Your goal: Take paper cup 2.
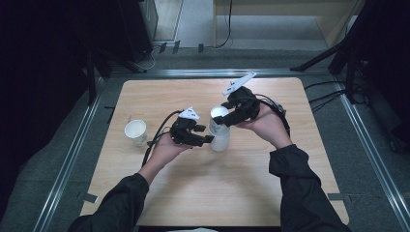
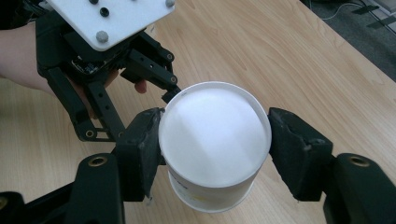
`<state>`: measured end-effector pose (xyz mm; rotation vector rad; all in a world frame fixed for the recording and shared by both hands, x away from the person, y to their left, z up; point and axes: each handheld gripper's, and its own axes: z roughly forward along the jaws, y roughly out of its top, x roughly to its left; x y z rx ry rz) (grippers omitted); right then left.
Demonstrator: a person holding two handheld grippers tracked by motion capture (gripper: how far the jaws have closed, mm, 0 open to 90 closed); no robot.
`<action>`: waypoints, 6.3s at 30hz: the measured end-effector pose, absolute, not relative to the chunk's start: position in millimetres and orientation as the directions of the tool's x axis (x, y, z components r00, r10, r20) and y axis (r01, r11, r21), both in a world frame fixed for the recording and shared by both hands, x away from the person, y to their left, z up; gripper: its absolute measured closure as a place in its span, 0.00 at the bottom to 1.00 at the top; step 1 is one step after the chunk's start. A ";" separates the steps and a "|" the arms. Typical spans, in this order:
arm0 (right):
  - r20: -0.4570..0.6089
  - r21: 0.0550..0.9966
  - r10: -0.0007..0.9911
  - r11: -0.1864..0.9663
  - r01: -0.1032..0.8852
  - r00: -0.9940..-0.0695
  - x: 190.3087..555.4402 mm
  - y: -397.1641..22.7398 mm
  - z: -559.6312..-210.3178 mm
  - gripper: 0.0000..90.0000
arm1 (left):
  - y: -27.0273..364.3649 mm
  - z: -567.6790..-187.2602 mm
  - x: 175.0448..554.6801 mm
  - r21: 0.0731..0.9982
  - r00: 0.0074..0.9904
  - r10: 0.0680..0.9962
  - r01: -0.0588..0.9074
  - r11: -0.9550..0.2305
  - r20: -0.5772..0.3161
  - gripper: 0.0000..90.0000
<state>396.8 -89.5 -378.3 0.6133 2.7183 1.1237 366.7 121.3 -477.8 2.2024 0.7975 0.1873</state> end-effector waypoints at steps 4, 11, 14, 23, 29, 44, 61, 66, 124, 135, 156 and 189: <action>0.063 0.728 0.420 0.602 0.329 -0.906 396.7 -94.7 -370.9 0.41 | 120.4 -478.1 363.9 0.718 0.796 0.599 0.465 -0.518 -0.083 0.48; 0.063 0.717 0.424 0.611 0.337 -0.903 398.7 -94.3 -376.8 0.41 | 125.9 -472.3 363.7 0.738 0.797 0.586 0.483 -0.472 -0.146 0.44; 0.062 0.723 0.422 0.605 0.333 -0.904 399.0 -94.2 -376.4 0.41 | 127.6 -470.8 364.4 0.744 0.790 0.593 0.488 -0.455 -0.155 0.45; 0.064 0.725 0.417 0.604 0.330 -0.907 398.0 -93.5 -375.7 0.41 | 128.2 -470.4 368.2 0.731 0.777 0.589 0.532 -0.428 -0.221 0.44; 0.039 0.706 0.414 0.633 0.318 -0.909 396.2 -89.4 -378.1 0.42 | 125.4 -472.6 372.5 0.683 0.745 0.615 0.591 -0.430 -0.257 0.41; 0.031 0.700 0.426 0.637 0.324 -0.904 395.8 -89.8 -377.0 0.42 | 126.2 -474.3 378.1 0.652 0.714 0.625 0.641 -0.405 -0.314 0.41; 0.043 0.731 0.432 0.601 0.323 -0.901 395.6 -92.6 -371.3 0.42 | 124.8 -474.7 378.2 0.647 0.716 0.631 0.638 -0.418 -0.298 0.42; 0.047 0.751 0.432 0.579 0.317 -0.901 393.7 -97.4 -364.0 0.42 | 116.2 -485.3 375.2 0.605 0.734 0.649 0.613 -0.508 -0.200 0.42; 0.090 0.794 0.406 0.522 0.311 -0.909 303.3 -155.7 -352.0 0.42 | 164.2 -442.4 318.6 0.781 0.845 0.494 0.446 -0.437 -0.206 0.35; 0.116 0.788 0.372 0.530 0.314 -0.921 302.5 -149.3 -384.1 0.42 | 164.6 -447.1 309.5 0.788 0.886 0.401 0.413 -0.456 -0.232 0.23; 0.175 0.817 0.290 0.491 0.303 -0.941 308.1 -126.0 -409.7 0.42 | 153.7 -455.8 300.6 0.814 0.930 0.284 0.347 -0.466 -0.234 0.18; 0.249 0.828 0.202 0.462 0.317 -0.947 305.6 -94.8 -407.0 0.41 | 142.0 -456.8 288.9 0.832 0.957 0.239 0.266 -0.488 -0.166 0.32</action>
